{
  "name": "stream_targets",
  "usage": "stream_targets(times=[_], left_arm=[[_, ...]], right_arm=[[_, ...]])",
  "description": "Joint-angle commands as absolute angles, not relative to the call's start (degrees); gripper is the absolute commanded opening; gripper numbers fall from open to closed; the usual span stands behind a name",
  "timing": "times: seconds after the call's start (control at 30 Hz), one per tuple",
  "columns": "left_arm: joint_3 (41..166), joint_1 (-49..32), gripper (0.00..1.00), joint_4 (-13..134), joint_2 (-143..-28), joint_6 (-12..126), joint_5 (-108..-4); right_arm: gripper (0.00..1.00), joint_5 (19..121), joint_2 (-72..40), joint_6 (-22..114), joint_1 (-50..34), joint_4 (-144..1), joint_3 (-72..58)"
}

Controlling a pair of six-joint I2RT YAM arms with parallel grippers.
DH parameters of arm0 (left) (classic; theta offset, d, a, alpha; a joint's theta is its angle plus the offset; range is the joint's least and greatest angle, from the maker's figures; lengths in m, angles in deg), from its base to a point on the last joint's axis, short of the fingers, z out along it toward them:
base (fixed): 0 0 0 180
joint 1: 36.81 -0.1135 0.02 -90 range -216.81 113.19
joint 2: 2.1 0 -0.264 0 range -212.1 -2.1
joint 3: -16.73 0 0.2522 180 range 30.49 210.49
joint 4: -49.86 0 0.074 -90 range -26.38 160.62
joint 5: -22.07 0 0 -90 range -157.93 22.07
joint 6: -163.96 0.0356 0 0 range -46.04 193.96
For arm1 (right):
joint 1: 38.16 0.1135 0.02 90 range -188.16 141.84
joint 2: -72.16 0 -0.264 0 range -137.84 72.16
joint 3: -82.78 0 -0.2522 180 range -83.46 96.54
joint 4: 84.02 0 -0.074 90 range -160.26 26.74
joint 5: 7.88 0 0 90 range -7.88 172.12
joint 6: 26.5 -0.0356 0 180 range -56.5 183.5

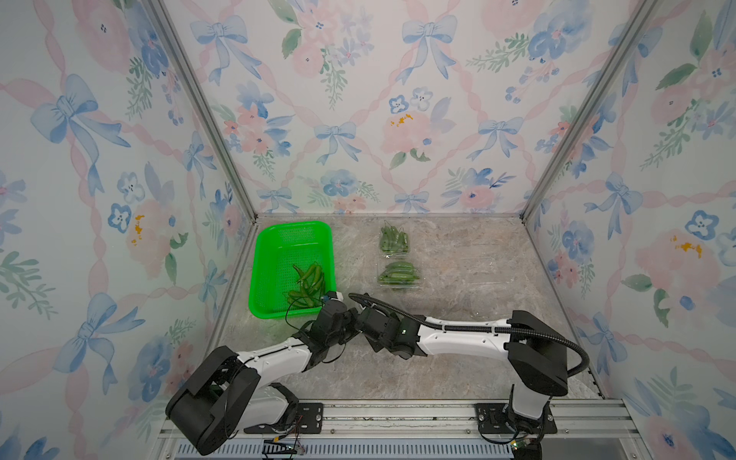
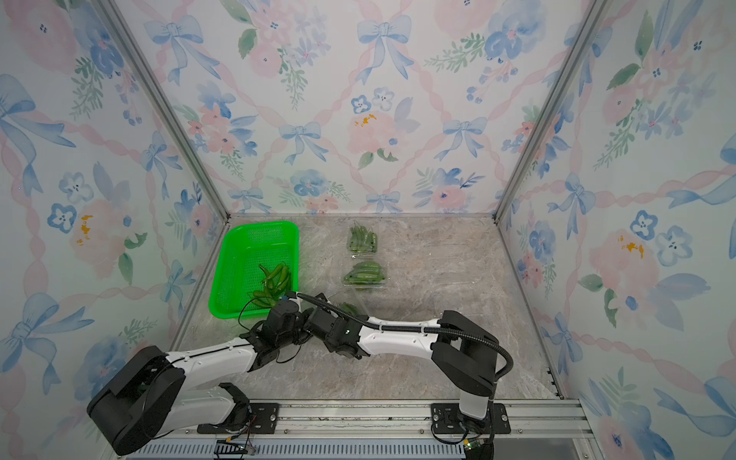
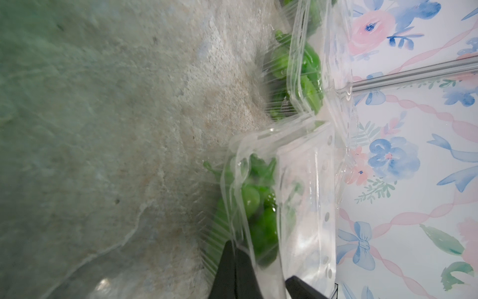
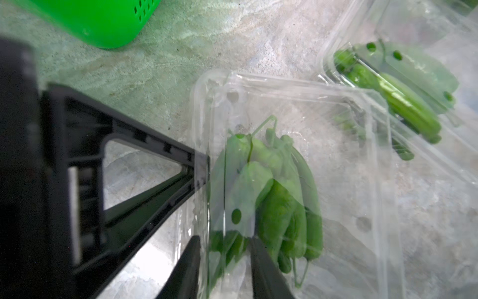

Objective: Take small green peppers out of containers
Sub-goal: Open the packing box at the center of the board.

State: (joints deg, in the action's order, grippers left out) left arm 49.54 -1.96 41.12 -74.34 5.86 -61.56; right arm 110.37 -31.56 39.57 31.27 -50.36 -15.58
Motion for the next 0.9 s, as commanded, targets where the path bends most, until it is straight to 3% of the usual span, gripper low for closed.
stream_targets(times=[0.0,0.13,0.37,0.87], left_arm=[[50.66,-2.28,0.0,39.5,-75.3,6.81,-60.48],[51.02,-2.44,0.0,39.34,-75.63,6.74,-60.29],[51.17,-2.63,0.0,39.32,-75.96,6.82,-60.28],[49.69,-3.23,0.0,39.36,-77.17,7.42,-60.61]], right_arm=[[0.26,115.89,-35.34,39.1,32.87,-44.53,-16.44],[0.16,121.27,-36.53,40.3,35.36,-42.79,-14.74],[0.08,126.58,-35.12,41.91,36.84,-43.82,-15.09],[0.03,125.41,-19.42,43.02,34.81,-49.73,-20.21]])
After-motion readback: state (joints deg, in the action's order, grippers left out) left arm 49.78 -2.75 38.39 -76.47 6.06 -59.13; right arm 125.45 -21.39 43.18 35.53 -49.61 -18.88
